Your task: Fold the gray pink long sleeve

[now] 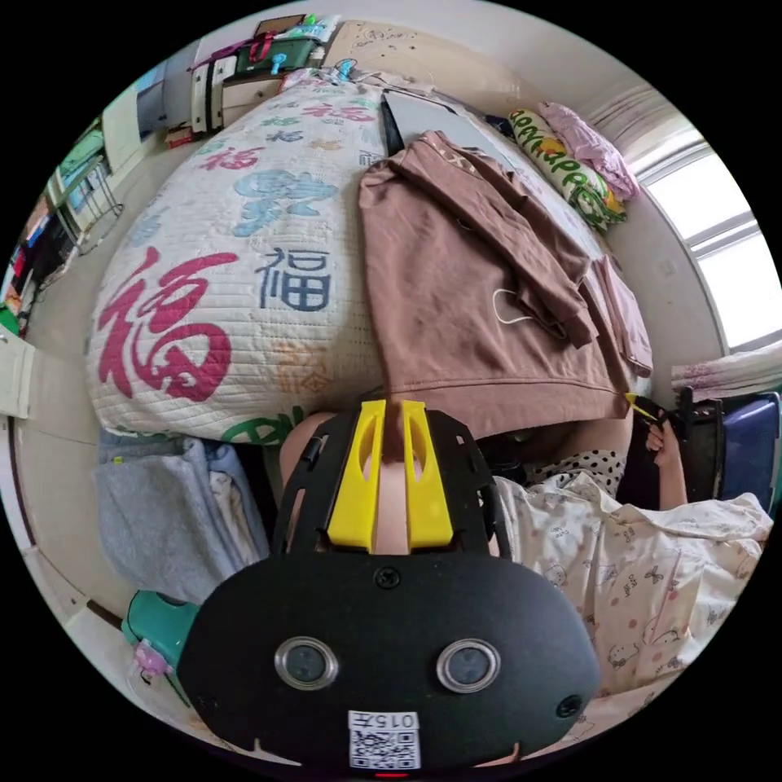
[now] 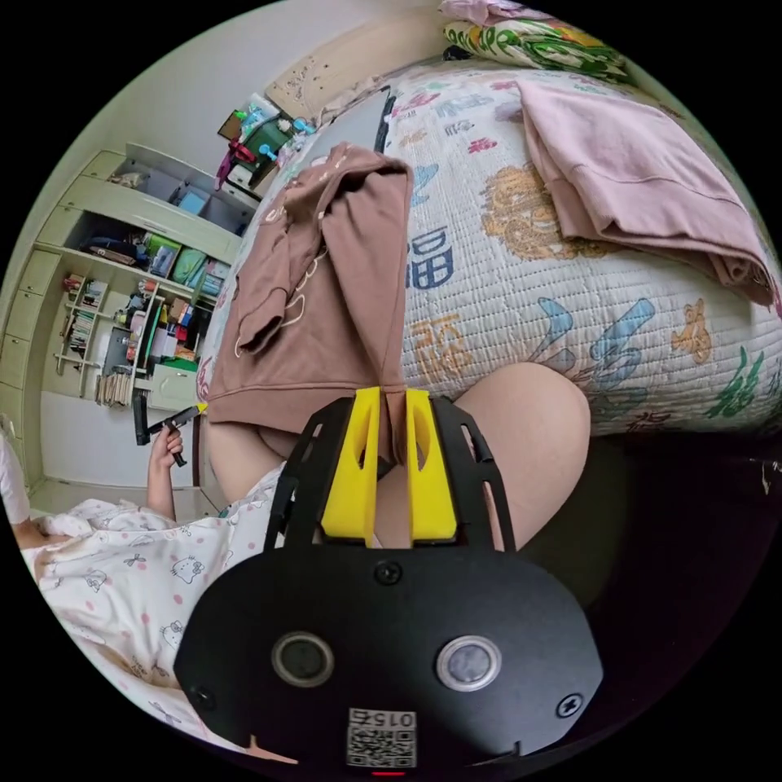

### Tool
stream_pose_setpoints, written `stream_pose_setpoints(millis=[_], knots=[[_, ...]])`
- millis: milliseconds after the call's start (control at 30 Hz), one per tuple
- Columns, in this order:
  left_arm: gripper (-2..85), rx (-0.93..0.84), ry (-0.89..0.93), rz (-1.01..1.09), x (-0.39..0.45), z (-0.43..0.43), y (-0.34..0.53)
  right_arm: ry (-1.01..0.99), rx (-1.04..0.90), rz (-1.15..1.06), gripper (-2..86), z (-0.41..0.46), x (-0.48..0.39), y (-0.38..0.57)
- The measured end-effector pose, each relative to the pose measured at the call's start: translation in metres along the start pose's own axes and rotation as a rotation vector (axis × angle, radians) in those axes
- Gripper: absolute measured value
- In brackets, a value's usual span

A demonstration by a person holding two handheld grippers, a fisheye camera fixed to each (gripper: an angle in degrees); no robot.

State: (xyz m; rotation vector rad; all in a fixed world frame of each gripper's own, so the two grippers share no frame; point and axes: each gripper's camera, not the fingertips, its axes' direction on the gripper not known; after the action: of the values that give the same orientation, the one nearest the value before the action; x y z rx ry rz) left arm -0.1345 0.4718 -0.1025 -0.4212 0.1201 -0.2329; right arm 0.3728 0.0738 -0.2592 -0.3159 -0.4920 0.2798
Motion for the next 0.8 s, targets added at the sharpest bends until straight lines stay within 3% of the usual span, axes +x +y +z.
stream_pose_setpoints(millis=[133,200,300,400,500,633,700,800], knots=[[5.6,0.23,-0.068,0.125,0.047,-0.056,0.0,0.1,0.152,-0.23,8.0,-0.014,-0.059,-0.002],[6.6,0.34,0.047,0.308,0.097,-0.071,-0.018,-0.097,0.101,-0.316,9.7,0.016,-0.077,-0.023],[9.5,0.351,0.265,0.496,0.164,-0.05,-0.047,-0.209,-0.046,-0.343,12.2,0.083,-0.082,-0.044],[13.2,0.325,0.308,0.567,0.219,-0.011,-0.067,-0.186,-0.098,-0.334,14.5,0.122,-0.087,-0.042],[14.3,0.313,0.332,0.599,0.257,0.018,-0.071,-0.278,-0.16,-0.351,9.9,0.136,-0.09,-0.03],[16.3,0.326,0.258,0.627,0.289,0.032,-0.06,-0.504,-0.128,-0.331,2.2,0.131,-0.088,-0.021],[17.2,0.452,0.134,0.589,0.299,0.02,-0.045,-0.67,-0.104,-0.345,1.3,0.132,-0.1,-0.017],[15.7,0.597,0.018,0.522,0.303,0.001,-0.031,-0.732,-0.089,-0.393,1.1,0.143,-0.129,-0.007]])
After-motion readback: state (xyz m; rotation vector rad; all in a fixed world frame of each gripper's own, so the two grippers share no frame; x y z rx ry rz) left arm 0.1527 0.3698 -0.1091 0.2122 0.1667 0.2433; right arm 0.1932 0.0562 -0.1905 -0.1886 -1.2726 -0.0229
